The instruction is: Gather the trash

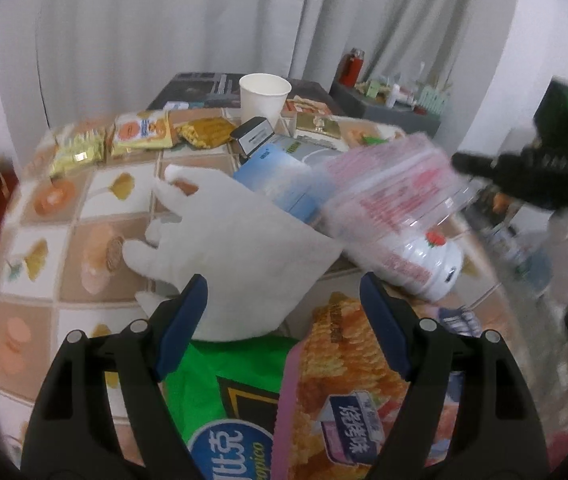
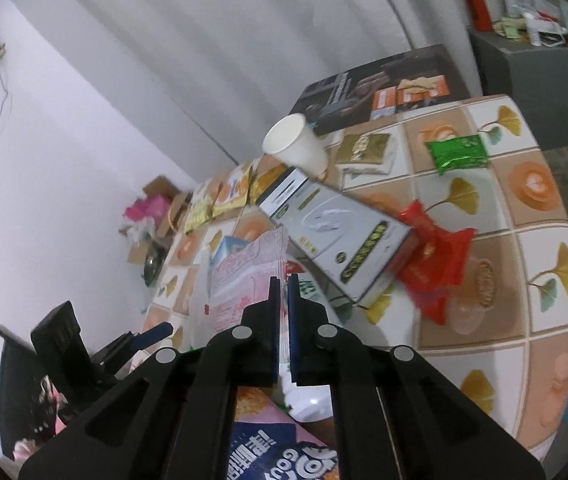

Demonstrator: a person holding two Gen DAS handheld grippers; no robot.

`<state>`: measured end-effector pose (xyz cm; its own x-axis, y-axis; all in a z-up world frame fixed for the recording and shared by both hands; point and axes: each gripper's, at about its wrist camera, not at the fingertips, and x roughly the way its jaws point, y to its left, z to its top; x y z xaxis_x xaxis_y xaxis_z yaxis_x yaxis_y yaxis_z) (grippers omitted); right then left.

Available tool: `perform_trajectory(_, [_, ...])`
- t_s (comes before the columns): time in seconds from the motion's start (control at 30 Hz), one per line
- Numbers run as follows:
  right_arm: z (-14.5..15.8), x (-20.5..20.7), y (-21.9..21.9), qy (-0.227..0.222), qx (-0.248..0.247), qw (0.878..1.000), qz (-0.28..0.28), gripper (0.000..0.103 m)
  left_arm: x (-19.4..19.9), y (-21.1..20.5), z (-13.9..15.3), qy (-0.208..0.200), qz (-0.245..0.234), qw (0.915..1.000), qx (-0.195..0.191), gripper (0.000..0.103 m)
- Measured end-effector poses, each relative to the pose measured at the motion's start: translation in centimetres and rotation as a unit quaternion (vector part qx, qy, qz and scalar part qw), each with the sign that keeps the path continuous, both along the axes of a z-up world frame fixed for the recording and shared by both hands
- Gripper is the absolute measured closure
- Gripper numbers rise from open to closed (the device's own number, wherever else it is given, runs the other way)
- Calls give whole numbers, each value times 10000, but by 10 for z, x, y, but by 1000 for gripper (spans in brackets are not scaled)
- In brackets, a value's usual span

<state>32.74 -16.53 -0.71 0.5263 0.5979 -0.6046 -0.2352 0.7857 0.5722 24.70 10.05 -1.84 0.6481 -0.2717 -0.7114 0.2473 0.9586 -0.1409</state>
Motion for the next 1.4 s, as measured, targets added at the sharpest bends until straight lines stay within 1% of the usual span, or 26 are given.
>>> perform_trajectory(0.03, [0, -1, -4, 6, 29, 10000, -41, 99, 1, -7, -1, -38, -20, 9997, 258, 29])
perform_trajectory(0.07, [-1, -2, -10, 18, 77, 9999, -96, 99, 2, -11, -1, -46, -36, 9992, 383, 29])
perform_trajectory(0.13, [-2, -3, -18, 34, 153, 9997, -163, 99, 6, -21, -5, 7, -96, 9970, 762, 29])
perform_trajectory(0.23, [-5, -5, -25, 76, 237, 9994, -220, 99, 14, -30, -13, 138, -114, 9935, 1121, 29])
perform_trajectory(0.3, [-8, -6, -28, 109, 271, 9993, -226, 99, 19, -34, -18, 206, -105, 9902, 1379, 32])
perform_trajectory(0.4, [-11, -7, -29, 132, 289, 9993, -213, 99, 24, -37, -22, 231, -32, 9846, 1733, 42])
perform_trajectory(0.43, [-13, -8, -29, 141, 311, 9992, -206, 99, 24, -37, -22, 242, -24, 9841, 1762, 46])
perform_trajectory(0.47, [-14, -9, -30, 144, 331, 9991, -202, 99, 25, -37, -23, 270, -11, 9835, 1790, 48])
perform_trajectory(0.57, [-14, -10, -31, 134, 385, 9990, -195, 99, 27, -36, -25, 314, 20, 9819, 1866, 61])
perform_trajectory(0.6, [-14, -11, -32, 127, 400, 9989, -191, 99, 28, -35, -24, 296, 40, 9814, 1899, 64])
perform_trajectory(0.67, [-14, -12, -33, 114, 446, 9988, -189, 99, 27, -33, -23, 257, 75, 9807, 1937, 75])
perform_trajectory(0.7, [-13, -12, -33, 111, 467, 9987, -188, 99, 27, -32, -22, 243, 82, 9811, 1917, 77])
perform_trajectory(0.77, [-12, -13, -35, 100, 506, 9985, -195, 99, 28, -27, -19, 249, 97, 9834, 1793, 86])
perform_trajectory(0.97, [-7, -16, -37, 40, 560, 9983, -184, 99, 22, -15, -7, 39, 180, 9863, 1641, 94])
perform_trajectory(1.13, [-2, -19, -37, -27, 559, 9983, -150, 99, 15, -4, 6, -194, 185, 9890, 1458, 95])
perform_trajectory(1.27, [3, -20, -36, -83, 581, 9982, -142, 99, 9, 4, 16, -340, 313, 9893, 1382, 96])
perform_trajectory(1.4, [12, -24, -35, -183, 592, 9980, -129, 99, 2, 12, 32, -480, 434, 9908, 1189, 97])
